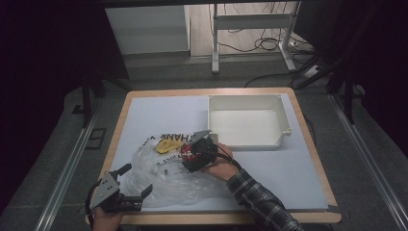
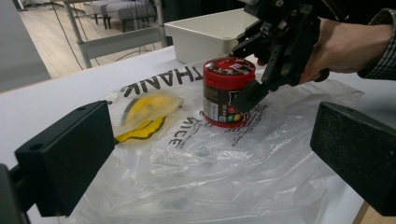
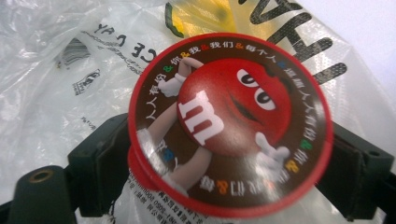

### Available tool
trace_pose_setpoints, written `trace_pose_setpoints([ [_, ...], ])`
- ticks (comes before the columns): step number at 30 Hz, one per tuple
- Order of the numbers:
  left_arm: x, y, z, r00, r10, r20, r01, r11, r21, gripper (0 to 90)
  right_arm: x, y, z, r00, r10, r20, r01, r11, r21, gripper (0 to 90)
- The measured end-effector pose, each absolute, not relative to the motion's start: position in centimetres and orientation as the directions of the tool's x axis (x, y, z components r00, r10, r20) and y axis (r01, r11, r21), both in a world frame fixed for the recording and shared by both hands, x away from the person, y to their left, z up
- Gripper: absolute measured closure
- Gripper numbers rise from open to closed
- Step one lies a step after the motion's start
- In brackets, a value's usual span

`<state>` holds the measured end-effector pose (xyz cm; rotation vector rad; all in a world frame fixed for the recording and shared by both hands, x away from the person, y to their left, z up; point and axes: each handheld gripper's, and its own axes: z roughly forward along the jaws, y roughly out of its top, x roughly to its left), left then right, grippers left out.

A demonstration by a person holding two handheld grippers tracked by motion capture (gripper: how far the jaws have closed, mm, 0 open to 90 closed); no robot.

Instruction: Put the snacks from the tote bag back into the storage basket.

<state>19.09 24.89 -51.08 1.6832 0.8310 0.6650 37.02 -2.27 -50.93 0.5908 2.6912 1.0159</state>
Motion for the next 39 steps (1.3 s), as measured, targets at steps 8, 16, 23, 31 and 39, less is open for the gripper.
trace_pose_setpoints([
  [8, 19.1, 24.9, -51.1, 0.598, 0.801, 0.018, 0.192, -0.164, 0.968, 0.0, 37.3, -1.8, -51.7, -0.896, 0.441, -0.048, 0.301, 0.684, 0.664, 18.4],
  [16, 19.1, 24.9, -51.1, 0.599, 0.801, 0.018, 0.191, -0.164, 0.968, 0.0, 37.3, -1.6, -52.1, -0.890, 0.454, -0.047, 0.312, 0.680, 0.664, 25.1],
  [23, 19.1, 24.9, -51.1, 0.599, 0.800, 0.018, 0.191, -0.165, 0.968, 0.0, 37.3, -1.6, -52.1, -0.886, 0.462, -0.047, 0.317, 0.675, 0.667, 25.8],
  [31, 19.1, 24.9, -51.1, 0.599, 0.800, 0.018, 0.191, -0.165, 0.968, 0.0, 36.8, -1.4, -52.1, -0.855, 0.514, -0.061, 0.344, 0.652, 0.676, 26.0],
  [39, 19.1, 24.9, -51.1, 0.599, 0.801, 0.018, 0.191, -0.165, 0.968, 0.0, 36.3, -1.3, -51.3, -0.846, 0.529, -0.067, 0.344, 0.638, 0.689, 26.0],
])
